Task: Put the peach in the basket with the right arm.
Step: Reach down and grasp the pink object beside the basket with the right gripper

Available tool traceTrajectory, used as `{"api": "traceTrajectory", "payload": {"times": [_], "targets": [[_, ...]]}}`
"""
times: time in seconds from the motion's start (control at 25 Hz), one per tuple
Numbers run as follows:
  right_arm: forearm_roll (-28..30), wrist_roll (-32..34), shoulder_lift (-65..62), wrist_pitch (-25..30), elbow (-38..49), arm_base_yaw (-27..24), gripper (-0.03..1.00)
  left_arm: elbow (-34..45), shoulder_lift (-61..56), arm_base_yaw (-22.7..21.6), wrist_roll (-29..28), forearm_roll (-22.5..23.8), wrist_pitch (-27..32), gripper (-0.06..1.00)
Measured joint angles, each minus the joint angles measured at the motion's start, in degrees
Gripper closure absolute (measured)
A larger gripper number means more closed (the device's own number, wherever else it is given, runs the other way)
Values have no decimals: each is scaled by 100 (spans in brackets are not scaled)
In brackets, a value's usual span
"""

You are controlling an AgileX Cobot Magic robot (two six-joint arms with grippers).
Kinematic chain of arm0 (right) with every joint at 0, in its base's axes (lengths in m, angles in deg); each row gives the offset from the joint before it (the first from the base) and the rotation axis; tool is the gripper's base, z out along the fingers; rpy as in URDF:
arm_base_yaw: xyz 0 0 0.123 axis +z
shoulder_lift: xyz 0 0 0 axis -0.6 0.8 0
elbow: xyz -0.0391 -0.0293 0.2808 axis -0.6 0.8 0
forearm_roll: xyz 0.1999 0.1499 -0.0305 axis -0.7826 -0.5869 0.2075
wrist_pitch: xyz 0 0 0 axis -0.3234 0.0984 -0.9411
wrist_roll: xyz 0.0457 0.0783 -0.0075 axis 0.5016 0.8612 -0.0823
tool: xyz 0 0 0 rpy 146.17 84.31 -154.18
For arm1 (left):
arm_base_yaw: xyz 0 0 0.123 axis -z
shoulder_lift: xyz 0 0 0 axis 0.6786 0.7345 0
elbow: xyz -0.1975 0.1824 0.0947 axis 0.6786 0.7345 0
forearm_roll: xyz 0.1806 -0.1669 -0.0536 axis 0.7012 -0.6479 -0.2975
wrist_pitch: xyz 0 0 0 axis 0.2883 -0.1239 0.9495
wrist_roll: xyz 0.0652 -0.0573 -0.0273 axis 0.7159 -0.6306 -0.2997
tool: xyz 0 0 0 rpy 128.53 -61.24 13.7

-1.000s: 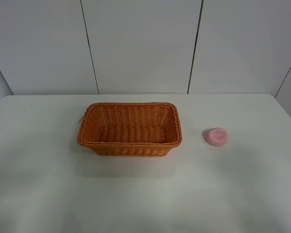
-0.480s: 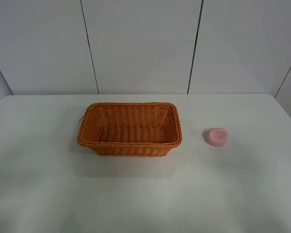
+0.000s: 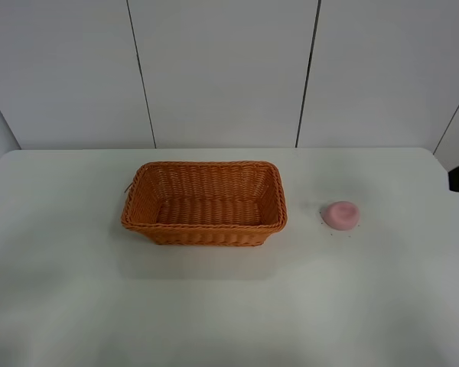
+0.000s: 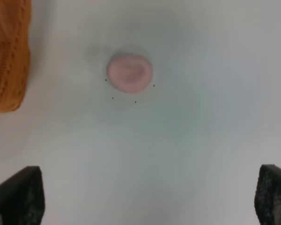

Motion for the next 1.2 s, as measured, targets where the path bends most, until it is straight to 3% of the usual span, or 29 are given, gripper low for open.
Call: {"api": "traceTrajectory", "payload": {"times": [0.56,0.72,1.2], "targets": [[-207,0,5455,542,-3156,0,27,0,0,0,0,0,0,-4],[-207,-57,6084,631,-3632,41,27,0,0,0,0,0,0,-4],[-209,-162,6721,380,-3676,287,27,0,0,0,0,0,0,-4]]}}
